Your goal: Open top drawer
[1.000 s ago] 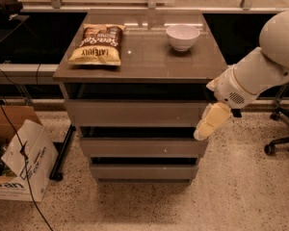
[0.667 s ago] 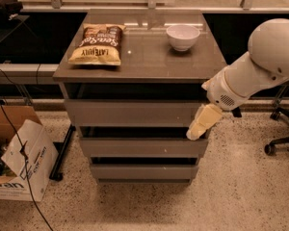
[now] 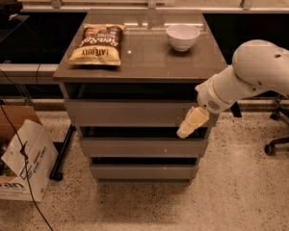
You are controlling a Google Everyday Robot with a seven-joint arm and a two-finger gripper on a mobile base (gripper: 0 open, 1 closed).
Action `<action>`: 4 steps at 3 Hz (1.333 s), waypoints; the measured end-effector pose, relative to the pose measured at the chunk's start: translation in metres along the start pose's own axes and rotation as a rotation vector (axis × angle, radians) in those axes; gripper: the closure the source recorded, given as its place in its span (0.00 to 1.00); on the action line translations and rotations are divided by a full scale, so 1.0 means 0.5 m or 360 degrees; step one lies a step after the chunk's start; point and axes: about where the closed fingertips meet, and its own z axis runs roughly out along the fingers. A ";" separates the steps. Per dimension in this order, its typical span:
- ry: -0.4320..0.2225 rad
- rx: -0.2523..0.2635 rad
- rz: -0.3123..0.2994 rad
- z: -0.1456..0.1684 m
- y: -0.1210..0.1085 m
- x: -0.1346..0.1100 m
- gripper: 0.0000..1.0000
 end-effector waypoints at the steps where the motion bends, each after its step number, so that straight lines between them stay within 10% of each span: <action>1: -0.0025 -0.0008 0.0076 0.047 -0.018 0.026 0.00; 4: -0.0122 -0.0009 0.0197 0.161 -0.116 0.043 0.00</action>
Offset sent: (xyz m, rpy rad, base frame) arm 0.0521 -0.0191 -0.0610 0.1145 -0.0113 -0.1244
